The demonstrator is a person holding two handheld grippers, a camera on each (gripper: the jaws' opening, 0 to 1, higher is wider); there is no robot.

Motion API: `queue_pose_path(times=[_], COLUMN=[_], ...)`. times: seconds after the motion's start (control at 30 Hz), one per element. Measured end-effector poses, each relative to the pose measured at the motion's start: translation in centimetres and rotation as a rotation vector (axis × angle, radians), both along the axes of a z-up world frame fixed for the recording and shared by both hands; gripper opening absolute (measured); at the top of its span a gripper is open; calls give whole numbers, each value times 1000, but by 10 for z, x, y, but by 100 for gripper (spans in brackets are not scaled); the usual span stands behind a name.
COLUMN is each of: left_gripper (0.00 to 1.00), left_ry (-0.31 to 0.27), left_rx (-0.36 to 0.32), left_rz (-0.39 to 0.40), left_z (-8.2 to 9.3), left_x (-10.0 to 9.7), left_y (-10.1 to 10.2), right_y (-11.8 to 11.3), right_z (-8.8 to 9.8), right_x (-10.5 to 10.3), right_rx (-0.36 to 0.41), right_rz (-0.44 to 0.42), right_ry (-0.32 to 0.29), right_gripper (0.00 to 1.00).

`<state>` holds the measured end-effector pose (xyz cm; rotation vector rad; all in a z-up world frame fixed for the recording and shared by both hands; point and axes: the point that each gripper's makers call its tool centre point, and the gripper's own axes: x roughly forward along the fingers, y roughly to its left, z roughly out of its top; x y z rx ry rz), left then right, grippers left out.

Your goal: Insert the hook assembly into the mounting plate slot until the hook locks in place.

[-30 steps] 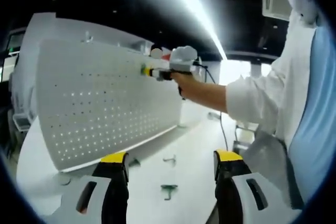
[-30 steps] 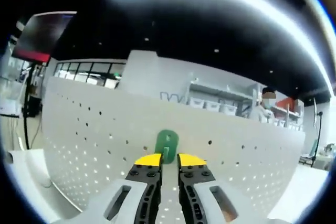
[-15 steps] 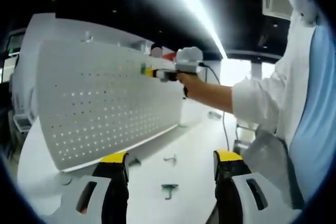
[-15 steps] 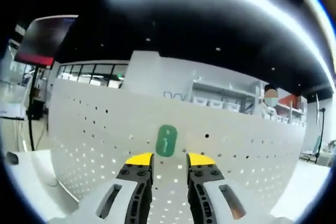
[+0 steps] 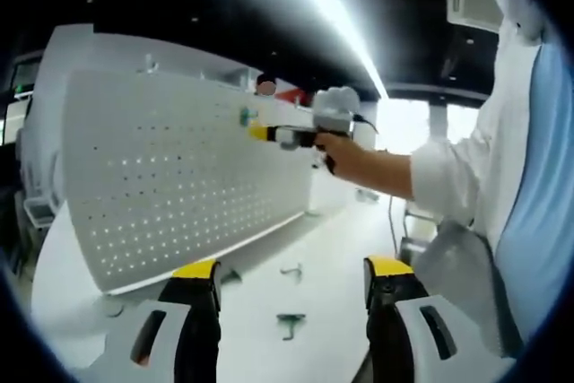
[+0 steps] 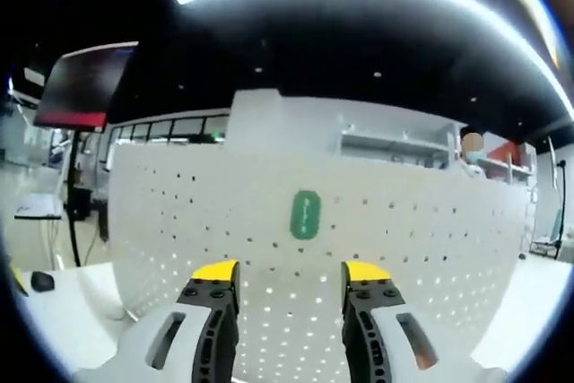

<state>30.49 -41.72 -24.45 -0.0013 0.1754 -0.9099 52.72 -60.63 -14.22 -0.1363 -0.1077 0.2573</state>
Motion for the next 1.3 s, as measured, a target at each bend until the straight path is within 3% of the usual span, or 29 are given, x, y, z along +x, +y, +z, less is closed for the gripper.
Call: queue_pose_path(times=[0.47, 1.3], left_gripper=[66, 66], left_ry=[-5, -19], left_rx=[14, 21], left_rz=[8, 36], left_z=[-1, -1], left_x=[1, 3], left_y=[2, 7], right_y=[12, 56], right_z=[-12, -73], right_x=[-27, -75], right_rx=[-33, -129], right_rz=[71, 241], right_ry=[23, 181], right_gripper=[47, 43])
